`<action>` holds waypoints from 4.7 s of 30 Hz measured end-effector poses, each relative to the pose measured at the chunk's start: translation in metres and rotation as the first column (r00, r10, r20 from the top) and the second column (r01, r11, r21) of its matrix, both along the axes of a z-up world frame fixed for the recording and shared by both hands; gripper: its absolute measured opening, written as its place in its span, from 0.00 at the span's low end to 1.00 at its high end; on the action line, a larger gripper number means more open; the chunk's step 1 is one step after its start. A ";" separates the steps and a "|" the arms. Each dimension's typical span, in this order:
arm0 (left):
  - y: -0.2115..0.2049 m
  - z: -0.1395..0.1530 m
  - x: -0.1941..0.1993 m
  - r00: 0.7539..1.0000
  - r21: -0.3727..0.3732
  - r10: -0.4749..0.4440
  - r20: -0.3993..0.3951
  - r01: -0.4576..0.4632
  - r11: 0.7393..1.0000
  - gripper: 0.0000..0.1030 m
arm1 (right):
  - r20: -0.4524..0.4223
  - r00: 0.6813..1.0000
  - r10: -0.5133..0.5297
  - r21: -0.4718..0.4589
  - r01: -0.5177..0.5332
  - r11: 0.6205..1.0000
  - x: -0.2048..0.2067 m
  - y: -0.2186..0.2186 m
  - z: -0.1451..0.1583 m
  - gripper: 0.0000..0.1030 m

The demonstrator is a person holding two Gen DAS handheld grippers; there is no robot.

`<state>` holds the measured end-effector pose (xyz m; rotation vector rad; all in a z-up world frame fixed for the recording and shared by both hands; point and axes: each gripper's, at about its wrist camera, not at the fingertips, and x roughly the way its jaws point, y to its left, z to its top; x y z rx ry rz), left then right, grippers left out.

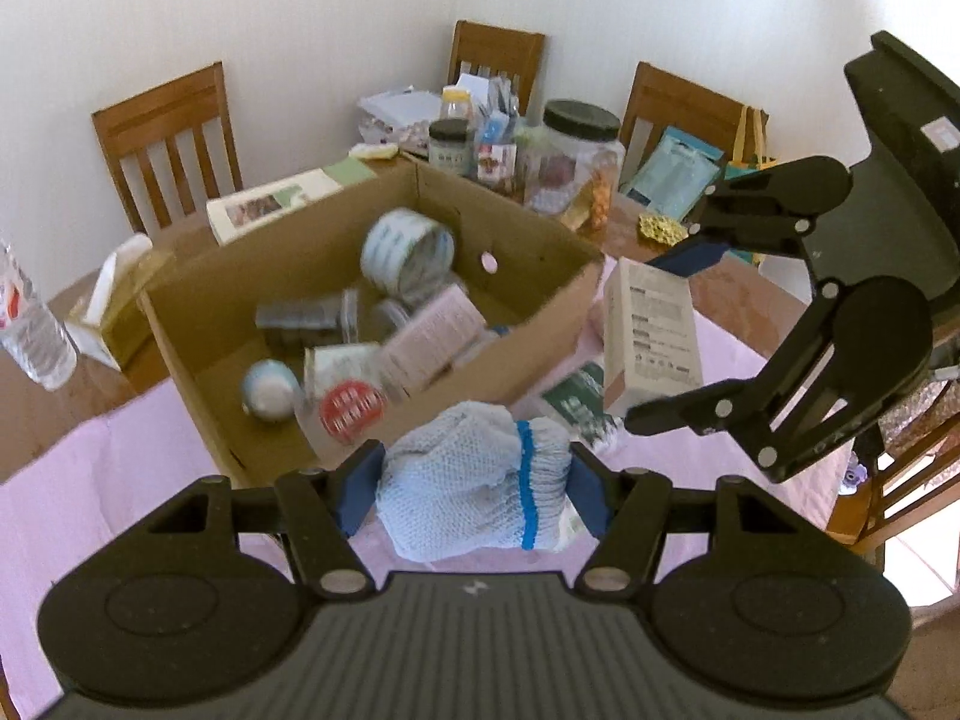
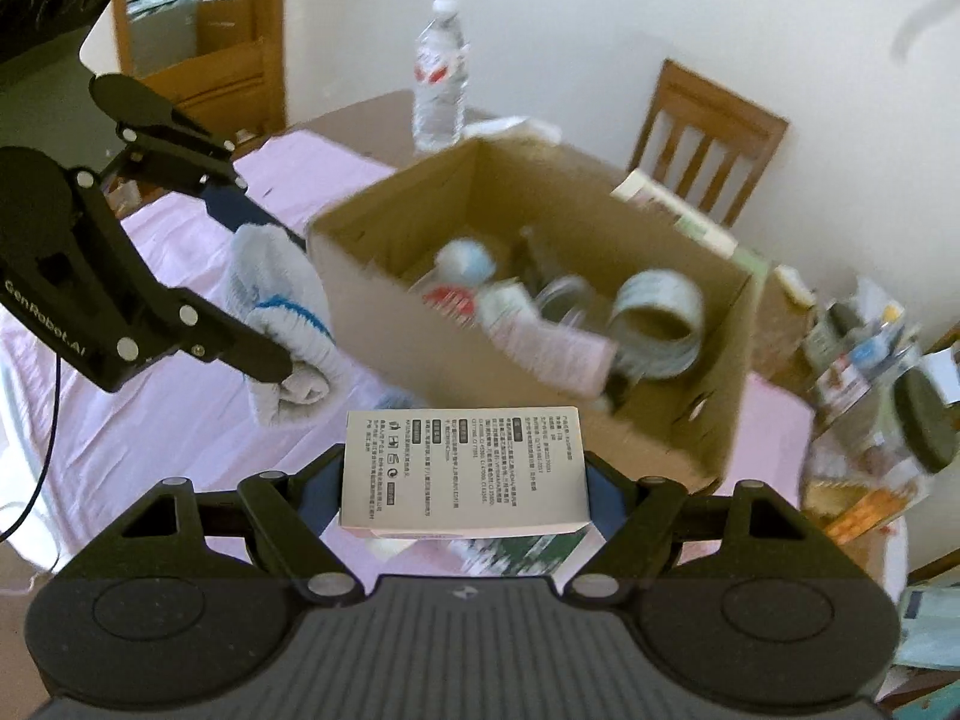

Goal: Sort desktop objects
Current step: 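Carry the glove and cream box into the box and open both tools, then withdraw both tools from the box toward the sock and tissue pack, then move the left tool to the C&S tissue pack while the right approaches the MEDICAL bottle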

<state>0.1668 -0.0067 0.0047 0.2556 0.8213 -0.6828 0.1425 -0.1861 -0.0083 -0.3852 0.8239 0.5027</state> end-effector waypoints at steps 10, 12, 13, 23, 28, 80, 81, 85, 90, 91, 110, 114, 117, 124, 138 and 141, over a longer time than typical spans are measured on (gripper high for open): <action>0.000 0.029 0.047 0.996 -0.003 0.071 0.062 -0.071 0.997 0.63 | 0.070 0.997 0.025 0.004 -0.025 1.000 0.048 -0.009 0.026 0.81; 0.000 0.032 0.056 0.994 0.001 0.083 0.072 -0.084 0.997 0.63 | 0.077 0.997 0.028 0.006 -0.029 1.000 0.060 -0.013 0.028 0.81; 0.001 0.033 0.061 0.993 0.005 0.093 0.077 -0.094 0.996 0.63 | 0.078 0.997 0.027 0.009 -0.028 1.000 0.067 -0.014 0.027 0.81; 0.011 0.022 0.090 0.971 0.063 0.210 0.111 -0.217 0.974 0.89 | 0.070 0.998 0.008 0.007 -0.008 1.000 0.108 -0.024 0.021 0.93; 0.016 0.015 0.092 0.970 0.054 0.240 0.049 -0.242 0.969 0.90 | 0.076 0.997 0.019 -0.007 -0.018 1.000 0.108 -0.023 0.013 1.00; 0.011 -0.040 -0.008 0.985 0.115 0.161 -0.062 -0.153 0.982 0.90 | -0.081 0.937 -0.340 0.047 0.344 0.938 0.048 -0.017 -0.086 1.00; 0.012 -0.041 -0.008 0.984 0.115 0.164 -0.066 -0.156 0.981 0.90 | -0.087 0.938 -0.336 0.044 0.341 0.939 0.049 -0.015 -0.088 1.00; 0.016 -0.042 -0.010 0.982 0.106 0.173 -0.076 -0.165 0.981 0.90 | -0.097 0.942 -0.321 0.016 0.324 0.946 0.044 -0.009 -0.093 1.00; 0.017 -0.045 -0.009 0.982 0.095 0.169 -0.085 -0.161 0.982 0.90 | -0.109 0.948 -0.298 -0.028 0.297 0.954 0.030 -0.002 -0.099 1.00; 0.017 -0.046 -0.009 0.982 0.094 0.169 -0.087 -0.160 0.983 0.90 | -0.110 0.950 -0.293 -0.034 0.291 0.956 0.027 0.000 -0.099 1.00; 0.031 -0.050 -0.016 0.978 0.087 0.177 -0.109 -0.168 0.982 0.90 | -0.206 0.977 -0.058 0.088 0.078 0.993 0.001 0.037 -0.115 1.00; 0.037 -0.053 -0.019 0.976 0.089 0.185 -0.119 -0.175 0.981 0.90 | -0.226 0.973 -0.053 0.095 0.076 0.992 0.007 0.041 -0.122 1.00; 0.040 -0.055 -0.019 0.974 0.086 0.187 -0.125 -0.177 0.980 0.90 | -0.266 0.963 -0.048 0.119 0.082 0.990 0.008 0.042 -0.125 1.00; 0.043 -0.057 -0.018 0.974 0.062 0.178 -0.138 -0.171 0.983 0.90 | -0.337 0.941 -0.011 0.172 0.073 0.982 -0.015 0.054 -0.127 1.00; 0.011 -0.084 -0.041 0.978 0.075 0.091 -0.187 -0.078 0.994 0.90 | -0.291 0.944 -0.158 0.130 0.203 0.970 -0.047 0.035 -0.115 1.00; -0.003 -0.093 -0.049 0.976 0.128 0.114 -0.183 -0.091 0.988 0.90 | -0.284 0.944 -0.168 0.126 0.211 0.969 -0.050 0.024 -0.115 1.00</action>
